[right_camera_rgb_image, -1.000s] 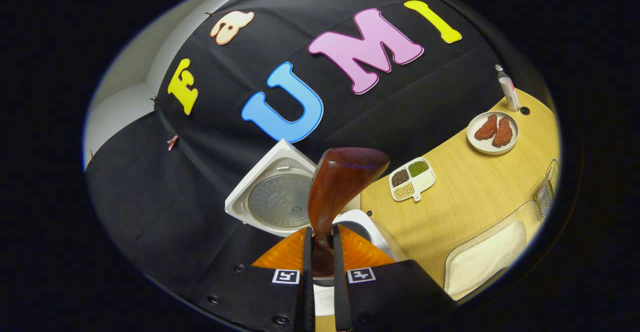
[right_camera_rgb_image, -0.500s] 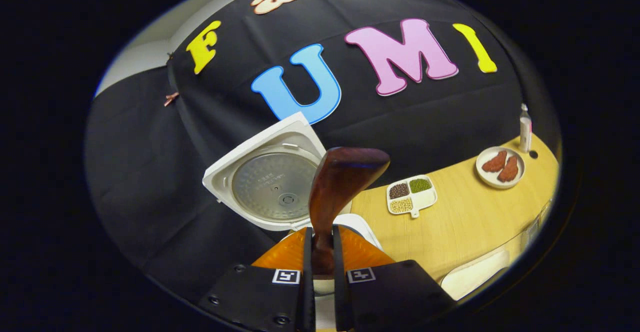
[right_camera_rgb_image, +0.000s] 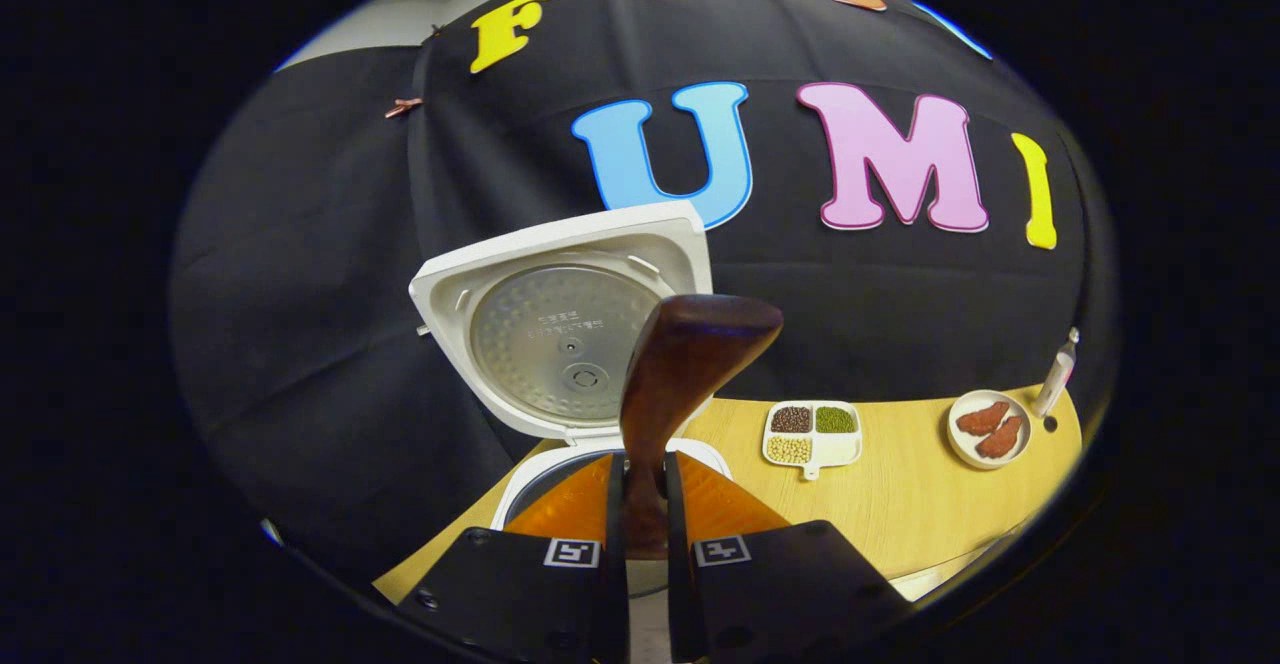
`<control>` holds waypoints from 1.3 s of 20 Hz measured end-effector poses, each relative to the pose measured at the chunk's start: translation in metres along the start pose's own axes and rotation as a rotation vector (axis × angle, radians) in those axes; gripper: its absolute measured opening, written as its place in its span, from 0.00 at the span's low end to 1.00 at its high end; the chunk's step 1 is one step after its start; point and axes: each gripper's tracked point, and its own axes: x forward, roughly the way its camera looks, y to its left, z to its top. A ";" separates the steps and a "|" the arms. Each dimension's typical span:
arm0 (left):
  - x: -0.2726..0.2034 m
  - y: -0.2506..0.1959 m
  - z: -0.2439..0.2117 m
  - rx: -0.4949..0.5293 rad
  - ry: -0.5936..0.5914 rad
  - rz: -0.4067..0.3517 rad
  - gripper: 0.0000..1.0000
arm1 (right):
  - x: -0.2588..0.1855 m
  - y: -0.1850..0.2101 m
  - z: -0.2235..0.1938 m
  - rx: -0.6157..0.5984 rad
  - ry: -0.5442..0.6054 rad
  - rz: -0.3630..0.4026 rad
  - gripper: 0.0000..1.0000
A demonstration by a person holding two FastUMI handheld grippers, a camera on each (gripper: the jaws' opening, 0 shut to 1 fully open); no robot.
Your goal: Close the left gripper, press the button to open the rice cooker; take a wooden spoon from the chopstick holder with the right hand, scoop a spoonful of rice and pour it into the rice cooker, then put the wooden spoon back into the chopstick holder.
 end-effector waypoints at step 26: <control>-0.011 0.000 -0.006 -0.006 -0.009 0.017 0.95 | -0.018 0.047 0.009 -0.554 -0.050 0.130 0.20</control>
